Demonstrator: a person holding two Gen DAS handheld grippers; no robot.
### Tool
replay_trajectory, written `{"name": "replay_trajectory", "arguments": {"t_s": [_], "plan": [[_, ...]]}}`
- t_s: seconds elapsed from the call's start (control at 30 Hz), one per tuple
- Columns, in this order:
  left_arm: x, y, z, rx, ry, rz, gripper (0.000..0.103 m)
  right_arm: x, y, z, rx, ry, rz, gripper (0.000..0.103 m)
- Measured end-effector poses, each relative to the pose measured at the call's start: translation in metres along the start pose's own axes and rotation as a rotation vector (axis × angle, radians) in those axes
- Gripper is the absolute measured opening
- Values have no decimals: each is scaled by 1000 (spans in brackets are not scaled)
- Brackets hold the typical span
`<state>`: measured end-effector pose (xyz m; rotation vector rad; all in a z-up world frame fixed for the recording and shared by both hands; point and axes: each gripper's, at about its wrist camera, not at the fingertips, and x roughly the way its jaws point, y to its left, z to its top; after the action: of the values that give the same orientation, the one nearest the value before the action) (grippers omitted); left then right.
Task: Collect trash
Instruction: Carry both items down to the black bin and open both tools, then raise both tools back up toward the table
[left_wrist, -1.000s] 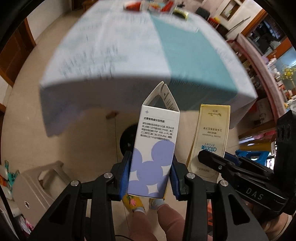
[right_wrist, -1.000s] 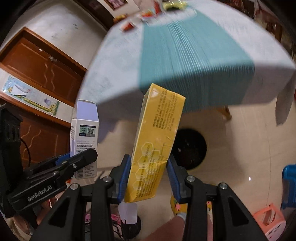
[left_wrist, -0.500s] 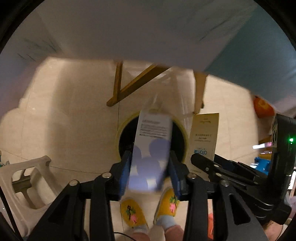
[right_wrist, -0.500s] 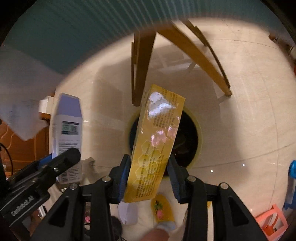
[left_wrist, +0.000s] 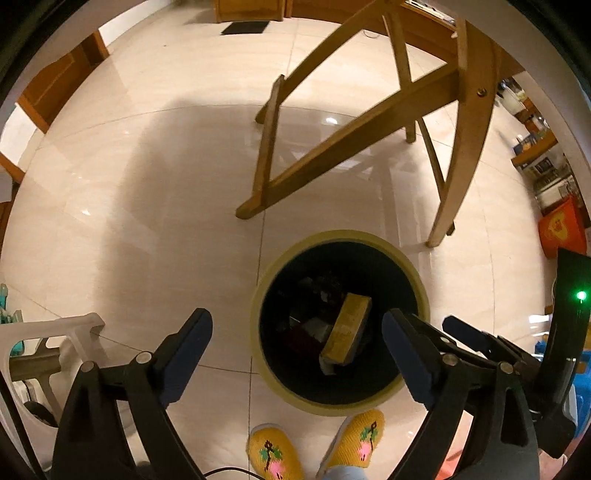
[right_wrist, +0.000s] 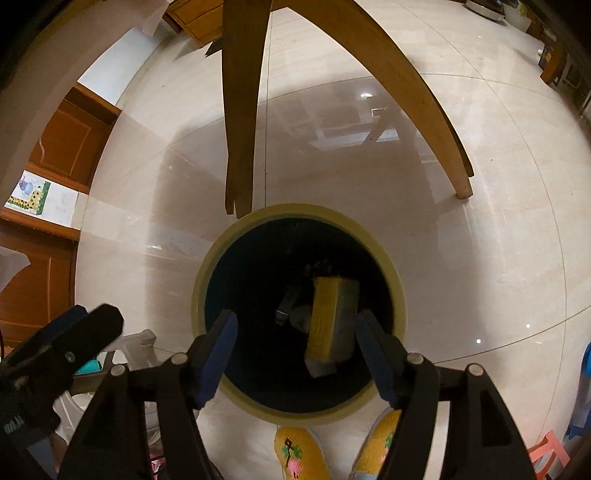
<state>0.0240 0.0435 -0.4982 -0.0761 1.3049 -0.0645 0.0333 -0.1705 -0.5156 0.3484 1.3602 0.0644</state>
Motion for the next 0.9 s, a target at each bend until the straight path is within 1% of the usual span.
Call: {"name": "replay_trajectory", "arguments": {"t_s": [0.2, 0.37, 0.47, 0.57, 0.7, 0.77, 0.9], "plan": [[-12, 1, 3, -4, -26, 33, 92, -4, -1, 1, 2, -1, 13, 67], [-38, 0, 1, 7, -38, 48, 92, -20, 4, 0, 2, -9, 22, 67], [-60, -1, 0, 8, -33, 50, 92, -39, 10, -2, 7, -11, 28, 67], [-90, 0, -2, 7, -26, 47, 92, -69, 17, -7, 10, -9, 31, 67], [-139, -1, -1, 19, -36, 46, 92, -114, 25, -10, 16, -16, 42, 67], [-167, -1, 1, 24, -46, 42, 92, -138, 30, -11, 18, -28, 47, 67], [-223, -5, 4, 38, -68, 18, 92, -200, 46, -15, 14, -73, 61, 67]]}}
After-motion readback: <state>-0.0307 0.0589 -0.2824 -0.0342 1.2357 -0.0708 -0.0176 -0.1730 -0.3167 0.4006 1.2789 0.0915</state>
